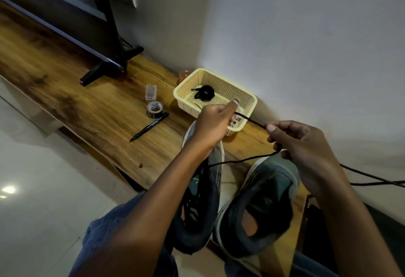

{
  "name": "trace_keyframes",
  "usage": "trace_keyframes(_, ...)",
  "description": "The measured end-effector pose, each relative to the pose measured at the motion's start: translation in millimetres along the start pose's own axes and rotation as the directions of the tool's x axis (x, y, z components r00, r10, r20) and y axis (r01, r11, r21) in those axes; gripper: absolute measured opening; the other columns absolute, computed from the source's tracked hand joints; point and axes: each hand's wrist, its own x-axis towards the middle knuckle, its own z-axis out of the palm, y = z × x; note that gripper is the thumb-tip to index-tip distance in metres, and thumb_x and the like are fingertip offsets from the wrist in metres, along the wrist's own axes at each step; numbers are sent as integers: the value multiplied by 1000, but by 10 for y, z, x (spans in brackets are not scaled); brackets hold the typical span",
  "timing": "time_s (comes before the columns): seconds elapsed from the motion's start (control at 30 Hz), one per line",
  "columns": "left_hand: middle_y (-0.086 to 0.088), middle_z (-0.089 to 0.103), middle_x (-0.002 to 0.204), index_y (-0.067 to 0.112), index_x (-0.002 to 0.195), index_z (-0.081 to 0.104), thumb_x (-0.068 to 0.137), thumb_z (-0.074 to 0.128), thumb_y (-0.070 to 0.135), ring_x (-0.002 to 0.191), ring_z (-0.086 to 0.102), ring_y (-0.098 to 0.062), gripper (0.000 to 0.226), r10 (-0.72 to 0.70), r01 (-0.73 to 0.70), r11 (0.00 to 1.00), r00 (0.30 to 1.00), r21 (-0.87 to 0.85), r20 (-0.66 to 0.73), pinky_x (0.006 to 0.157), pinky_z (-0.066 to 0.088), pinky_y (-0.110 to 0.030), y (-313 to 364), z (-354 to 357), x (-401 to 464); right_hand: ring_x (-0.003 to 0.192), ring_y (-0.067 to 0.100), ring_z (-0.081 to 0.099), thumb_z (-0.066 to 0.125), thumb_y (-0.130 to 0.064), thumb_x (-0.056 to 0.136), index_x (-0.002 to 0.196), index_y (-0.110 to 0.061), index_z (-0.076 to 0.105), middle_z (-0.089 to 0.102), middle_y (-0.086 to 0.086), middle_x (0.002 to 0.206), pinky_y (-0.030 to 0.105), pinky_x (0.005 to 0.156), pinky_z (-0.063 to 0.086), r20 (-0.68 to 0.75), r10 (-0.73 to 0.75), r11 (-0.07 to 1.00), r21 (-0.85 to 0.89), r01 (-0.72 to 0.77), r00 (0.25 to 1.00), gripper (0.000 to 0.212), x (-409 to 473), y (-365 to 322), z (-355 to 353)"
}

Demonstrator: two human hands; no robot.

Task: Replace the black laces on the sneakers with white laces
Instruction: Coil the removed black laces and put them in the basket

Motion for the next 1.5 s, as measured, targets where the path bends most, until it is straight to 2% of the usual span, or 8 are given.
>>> trace_keyframes(0.13, 11, 35, 49, 18, 66, 48, 98, 50, 32, 34, 25, -1, 35, -144, 31, 955, 918, -294, -370, 36, 20, -15, 39, -46, 53, 57, 5, 45, 67, -26, 85, 92, -14, 74, 59, -5, 61, 20, 55, 35, 147, 40, 998, -55, -32, 988, 16, -2, -17, -101)
trace_keyframes(0.3, 8, 36, 57, 22, 68, 48, 97, 51, 33, 43, 27, -5, 32, -357, 142, 864, 849, -482, -390, 38, 20, -18, 7, -156, 119, 60, 6, 43, 64, -41, 79, 97, -14, 76, 54, -7, 65, 21, 57, 31, 367, 81, 997, -38, -72, 927, 34, -65, -58, -64)
trace_keyframes(0.53, 12, 42, 54, 21, 69, 58, 96, 52, 41, 43, 30, -4, 34, -257, 191, 920, 953, -342, -160, 40, 21, -16, 7, -11, 64, 88, 0, 52, 70, -42, 80, 126, -22, 55, 56, -7, 109, 10, 65, 38, 438, 63, 921, -372, 118, 897, 52, -58, 89, 385)
trace_keyframes(0.67, 12, 50, 61, 20, 82, 68, 98, 50, 37, 47, 38, -2, 29, -220, 161, 920, 966, -357, -133, 42, 25, -15, 17, -56, 66, 93, 7, 48, 75, -34, 80, 109, -19, 66, 53, -1, 110, 19, 68, 36, 416, 7, 857, -471, 209, 909, 34, -33, 267, 601)
trace_keyframes(0.83, 7, 71, 101, 21, 112, 69, 101, 36, 41, 80, 57, -5, 40, -134, 100, 964, 983, -244, -126, 68, 39, -24, 31, -128, 108, 72, 8, 54, 77, -30, 79, 89, -15, 66, 62, 1, 88, 20, 61, 39, 374, -114, 858, -431, 281, 921, 21, -85, 225, 705)
trace_keyframes(1.03, 4, 66, 121, 26, 129, 58, 100, 27, 51, 102, 60, -13, 50, -74, 46, 929, 995, -366, -64, 85, 45, -34, 38, -192, 114, 114, 25, 45, 74, -41, 79, 122, -21, 50, 42, 6, 121, 33, 89, 42, 455, -33, 653, -664, 364, 890, 53, -234, 298, 966)
trace_keyframes(1.27, 4, 70, 102, 17, 106, 68, 99, 42, 41, 89, 62, -10, 37, -118, 129, 991, 970, 39, -211, 76, 47, -29, -64, -227, 167, 123, 30, 25, 65, -43, 84, 123, -17, 58, 28, 8, 130, 41, 97, 32, 523, -29, 417, -768, 485, 852, 47, -347, 243, 1084)
trace_keyframes(1.5, -5, 57, 89, 20, 91, 57, 92, 50, 34, 80, 51, -16, 16, -84, 107, 989, 974, 102, -209, 75, 38, -32, -105, -218, 191, 113, 22, 21, 72, -40, 77, 96, -28, 66, 25, -4, 110, 36, 80, 19, 548, 53, 563, -707, 429, 834, 23, -380, 205, 1056)
